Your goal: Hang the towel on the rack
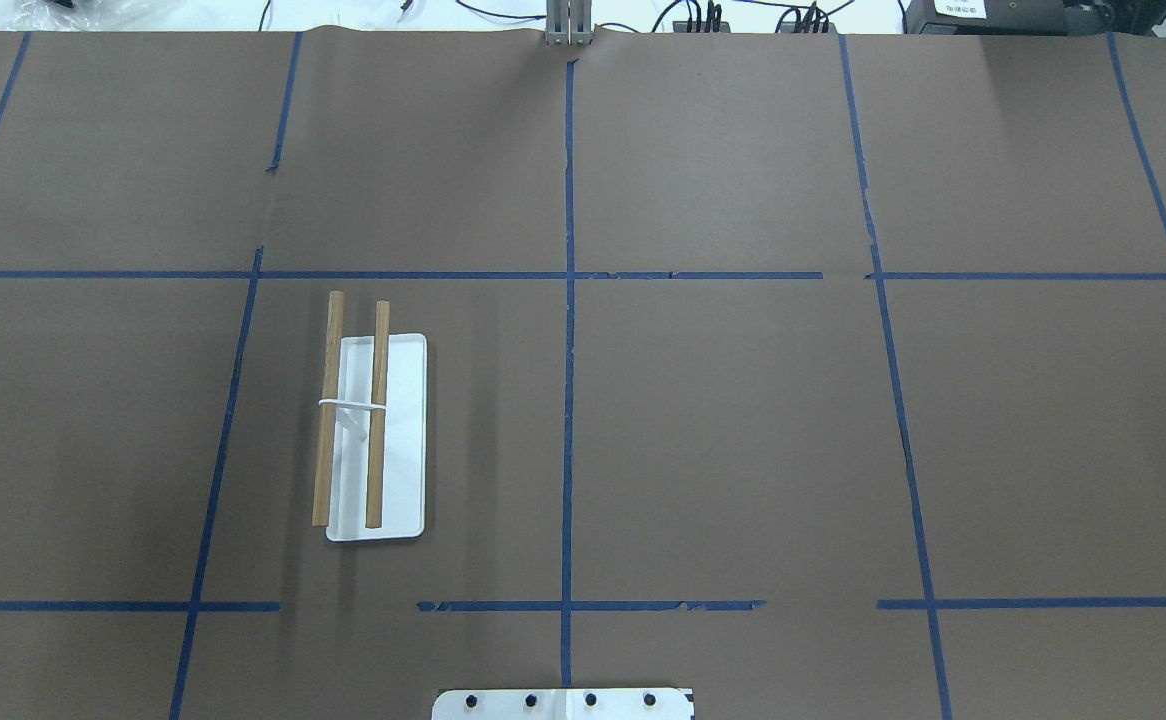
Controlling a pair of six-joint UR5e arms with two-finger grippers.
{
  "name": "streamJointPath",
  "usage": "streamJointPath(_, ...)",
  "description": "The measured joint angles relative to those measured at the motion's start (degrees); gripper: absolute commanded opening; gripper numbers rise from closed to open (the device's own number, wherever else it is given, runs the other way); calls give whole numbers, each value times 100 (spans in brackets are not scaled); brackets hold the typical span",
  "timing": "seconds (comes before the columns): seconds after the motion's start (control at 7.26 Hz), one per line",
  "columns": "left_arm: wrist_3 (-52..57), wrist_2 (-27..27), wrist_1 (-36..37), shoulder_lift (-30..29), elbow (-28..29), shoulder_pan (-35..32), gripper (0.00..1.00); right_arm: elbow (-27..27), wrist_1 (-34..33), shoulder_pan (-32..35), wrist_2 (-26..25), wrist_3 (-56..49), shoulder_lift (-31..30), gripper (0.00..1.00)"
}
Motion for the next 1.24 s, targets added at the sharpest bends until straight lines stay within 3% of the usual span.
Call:
streamJointPath(0.28, 0, 0, -1, 5, -16, -3, 100, 945, -418, 88, 117, -16, -73, 0)
streamJointPath(0.83, -405, -246, -80, -147, -164, 122, 100, 4733, -2860, 136, 523, 134, -741, 0)
streamJointPath(0.96, -959, -568, -314, -256, -193, 373, 100, 5585, -3342, -76, 624, 495, -775, 0)
streamJointPath(1.24, -3064, -973, -1546, -444, -211, 1095, 100, 6842, -3674, -684, 985, 1808, -678, 0)
